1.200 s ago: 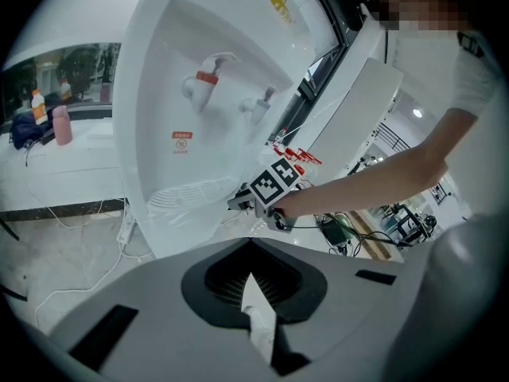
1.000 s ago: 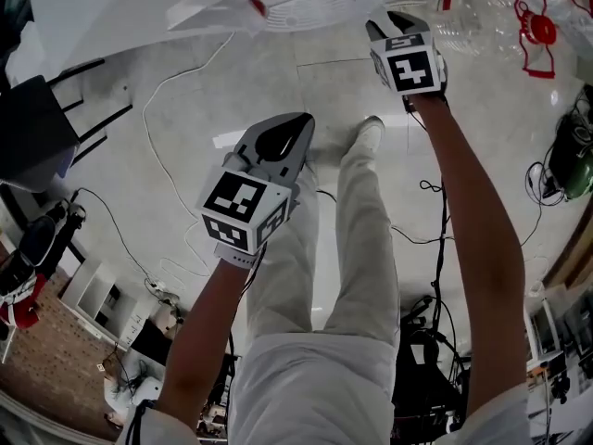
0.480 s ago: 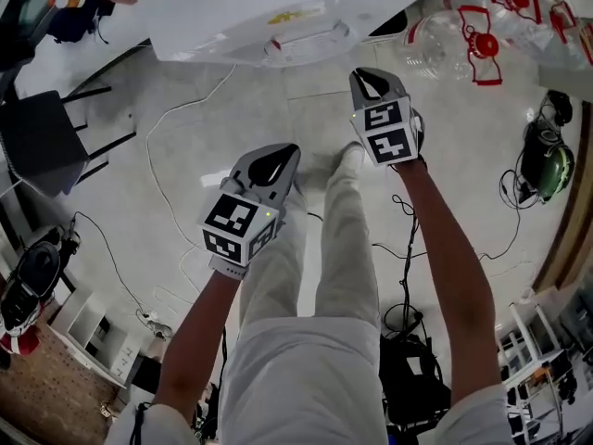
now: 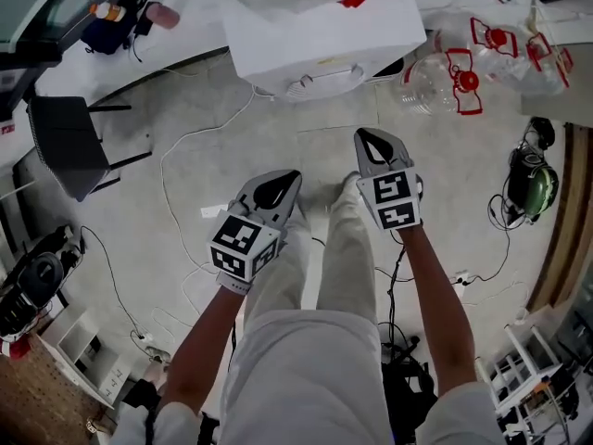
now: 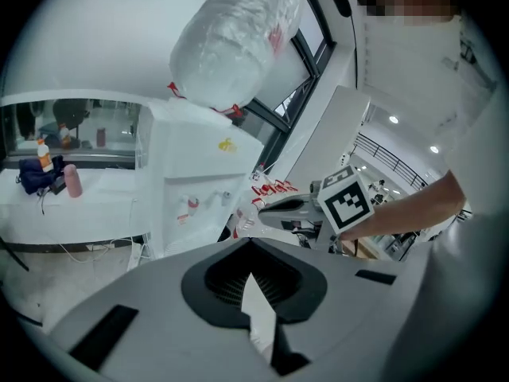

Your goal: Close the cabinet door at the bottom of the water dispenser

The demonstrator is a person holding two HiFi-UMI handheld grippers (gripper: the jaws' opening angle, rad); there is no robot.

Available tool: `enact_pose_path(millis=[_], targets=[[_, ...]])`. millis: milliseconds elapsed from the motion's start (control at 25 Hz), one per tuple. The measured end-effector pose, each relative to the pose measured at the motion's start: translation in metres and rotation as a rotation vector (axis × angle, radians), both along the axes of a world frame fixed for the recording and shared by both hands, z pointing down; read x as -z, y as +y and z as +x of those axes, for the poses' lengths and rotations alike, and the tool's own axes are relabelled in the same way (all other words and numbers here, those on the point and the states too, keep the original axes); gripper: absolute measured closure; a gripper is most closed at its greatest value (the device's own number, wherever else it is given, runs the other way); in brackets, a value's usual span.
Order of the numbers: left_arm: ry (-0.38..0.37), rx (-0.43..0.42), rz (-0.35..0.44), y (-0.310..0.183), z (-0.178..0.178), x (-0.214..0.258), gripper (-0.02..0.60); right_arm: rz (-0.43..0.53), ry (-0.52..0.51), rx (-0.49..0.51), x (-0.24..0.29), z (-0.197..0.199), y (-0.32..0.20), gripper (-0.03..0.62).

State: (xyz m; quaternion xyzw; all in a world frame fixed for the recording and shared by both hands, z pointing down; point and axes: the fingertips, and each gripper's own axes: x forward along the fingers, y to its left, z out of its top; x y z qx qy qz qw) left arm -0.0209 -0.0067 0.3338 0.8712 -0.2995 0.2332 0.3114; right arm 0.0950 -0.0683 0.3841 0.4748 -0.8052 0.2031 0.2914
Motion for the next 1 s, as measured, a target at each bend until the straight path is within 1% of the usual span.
enact_pose_path(millis=[280,600,800,1000], targets=[[0.048,0.058,0.069,0.007,-0.03,0.067,0.575,0.078,-0.018,-0.001,0.081,-0.02,0.027,0.583],[0.079,0.104,0.156,0.025,-0.059,0.133,0.575,0.211,-0.048,-0.01,0.178,-0.038,0.051,0.583],[0.109,0.122,0.219,0.034,-0.073,0.175,0.575,0.268,-0.064,-0.047,0.224,-0.041,0.072,0.583],[0.143,0.111,0.277,0.048,-0.076,0.207,0.575,0.315,-0.066,-0.097,0.256,-0.035,0.101,0.583]])
